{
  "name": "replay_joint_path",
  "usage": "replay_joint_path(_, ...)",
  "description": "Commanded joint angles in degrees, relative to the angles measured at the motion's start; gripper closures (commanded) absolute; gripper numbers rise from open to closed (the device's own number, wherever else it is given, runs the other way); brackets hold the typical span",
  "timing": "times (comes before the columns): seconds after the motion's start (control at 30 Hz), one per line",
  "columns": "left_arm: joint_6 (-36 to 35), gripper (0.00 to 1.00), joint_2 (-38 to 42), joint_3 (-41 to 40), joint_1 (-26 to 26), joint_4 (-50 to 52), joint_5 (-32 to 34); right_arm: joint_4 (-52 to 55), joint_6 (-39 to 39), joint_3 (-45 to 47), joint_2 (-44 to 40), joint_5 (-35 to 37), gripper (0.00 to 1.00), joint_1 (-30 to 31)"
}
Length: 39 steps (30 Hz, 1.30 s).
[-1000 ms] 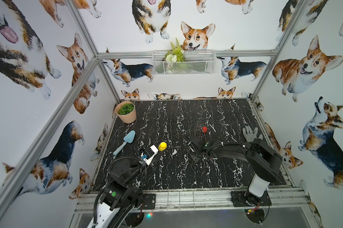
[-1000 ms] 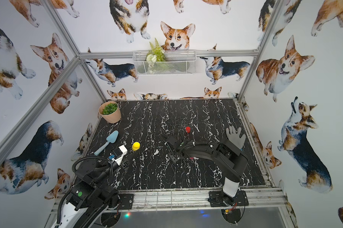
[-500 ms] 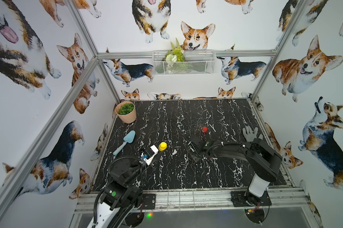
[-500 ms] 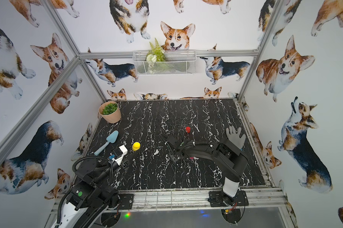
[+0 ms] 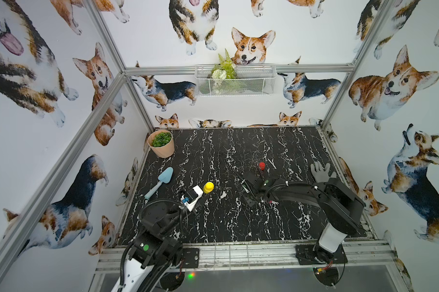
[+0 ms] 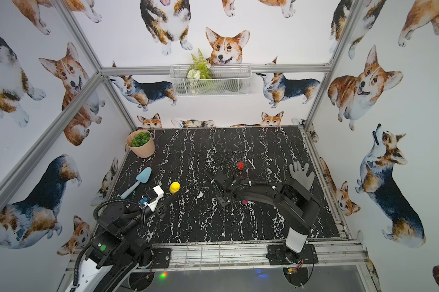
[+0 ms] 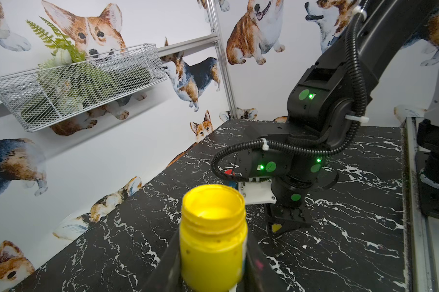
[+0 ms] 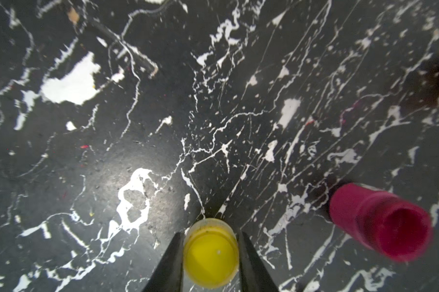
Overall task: Close the paint jar lid
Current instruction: Pick up the lid from the center of the board, then close the lid on the paint jar.
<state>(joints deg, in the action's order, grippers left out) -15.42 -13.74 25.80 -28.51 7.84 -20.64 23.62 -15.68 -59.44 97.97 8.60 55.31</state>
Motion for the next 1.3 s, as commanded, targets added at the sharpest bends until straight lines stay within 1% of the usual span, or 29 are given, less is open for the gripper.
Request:
replay_joint_path(0.0, -0.4, 0.66, -0.5, 0.0, -0.1, -1.2, -1.0, 2.5, 0.6, -1.6, -2.1, -2.3, 0.69, -0.5)
replay_joint_path(0.23, -0.4, 0.65, -3.5, 0.0, -0.1, -1.3, -2.5, 7.9, 5.6, -9.1, -6.7, -10.1, 0.69, -0.8)
replay_joint_path(0.5, -0.1, 0.65, -5.2, -0.2, -0.2, -1.6, -3.5, 13.4, 10.6, -21.5, -9.7, -20.8, 0.69, -0.8)
replay_joint_path(0.63, 0.1, 0.65, -5.5, -0.2, -0.2, -1.8, -3.8, 14.1, 11.4, -27.4, -10.6, -25.3, 0.69, -0.8)
replay_joint_path(0.73, 0.1, 0.65, -5.7, -0.3, -0.2, -1.8, -3.5, 14.2, 11.5, -30.0, -10.6, -28.4, 0.69, -0.8)
replay_joint_path(0.83, 0.1, 0.65, -6.2, -0.2, -0.2, -1.8, -3.2, 13.2, 11.8, -30.9, -10.5, -30.3, 0.69, -0.4)
replay_joint_path(1.27, 0.0, 0.65, -6.8, -0.1, -0.2, -1.2, -2.2, 13.6, 13.6, -35.2, -7.1, -31.1, 0.69, 3.0)
